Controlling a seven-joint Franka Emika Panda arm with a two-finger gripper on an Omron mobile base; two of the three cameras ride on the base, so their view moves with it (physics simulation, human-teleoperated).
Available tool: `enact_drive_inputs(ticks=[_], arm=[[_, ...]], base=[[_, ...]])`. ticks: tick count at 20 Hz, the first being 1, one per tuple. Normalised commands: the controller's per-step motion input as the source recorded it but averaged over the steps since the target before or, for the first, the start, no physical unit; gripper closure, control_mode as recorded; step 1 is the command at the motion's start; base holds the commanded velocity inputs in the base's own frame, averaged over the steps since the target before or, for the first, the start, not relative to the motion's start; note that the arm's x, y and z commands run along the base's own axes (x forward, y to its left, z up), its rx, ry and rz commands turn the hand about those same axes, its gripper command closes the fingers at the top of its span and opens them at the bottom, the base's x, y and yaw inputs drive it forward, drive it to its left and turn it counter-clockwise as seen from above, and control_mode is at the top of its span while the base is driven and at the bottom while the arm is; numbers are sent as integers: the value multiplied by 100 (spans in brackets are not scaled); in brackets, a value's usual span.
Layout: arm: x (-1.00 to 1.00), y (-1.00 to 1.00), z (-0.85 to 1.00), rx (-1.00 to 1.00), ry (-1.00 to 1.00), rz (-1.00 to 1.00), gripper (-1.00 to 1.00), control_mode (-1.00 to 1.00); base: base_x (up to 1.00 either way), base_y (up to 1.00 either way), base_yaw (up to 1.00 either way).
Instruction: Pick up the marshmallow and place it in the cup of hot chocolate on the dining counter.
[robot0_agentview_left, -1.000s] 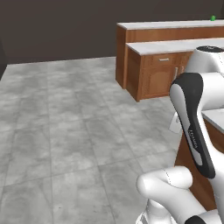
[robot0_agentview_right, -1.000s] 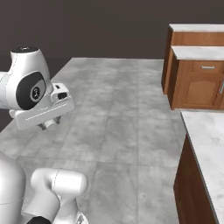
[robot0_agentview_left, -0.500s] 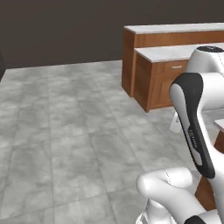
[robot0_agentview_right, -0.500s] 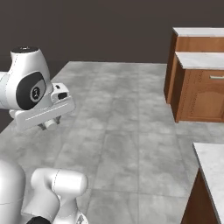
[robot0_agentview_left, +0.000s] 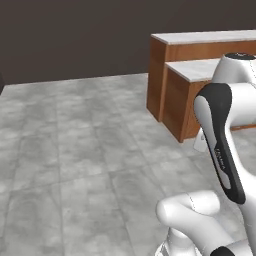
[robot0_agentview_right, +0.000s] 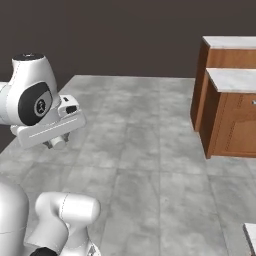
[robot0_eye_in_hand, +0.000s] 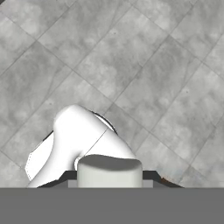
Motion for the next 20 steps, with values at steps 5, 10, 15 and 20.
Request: enact_drive_inputs(ticks=[5, 10, 15, 20], arm=[[0, 0, 0, 0, 0, 0, 100, 100], [0, 0, 0, 0, 0, 0, 100, 100], [0, 0, 0, 0, 0, 0, 100, 100], [0, 0, 0, 0, 0, 0, 100, 100]], base=[[100, 1, -1], [100, 27, -1], [100, 12, 0], [100, 0, 0]])
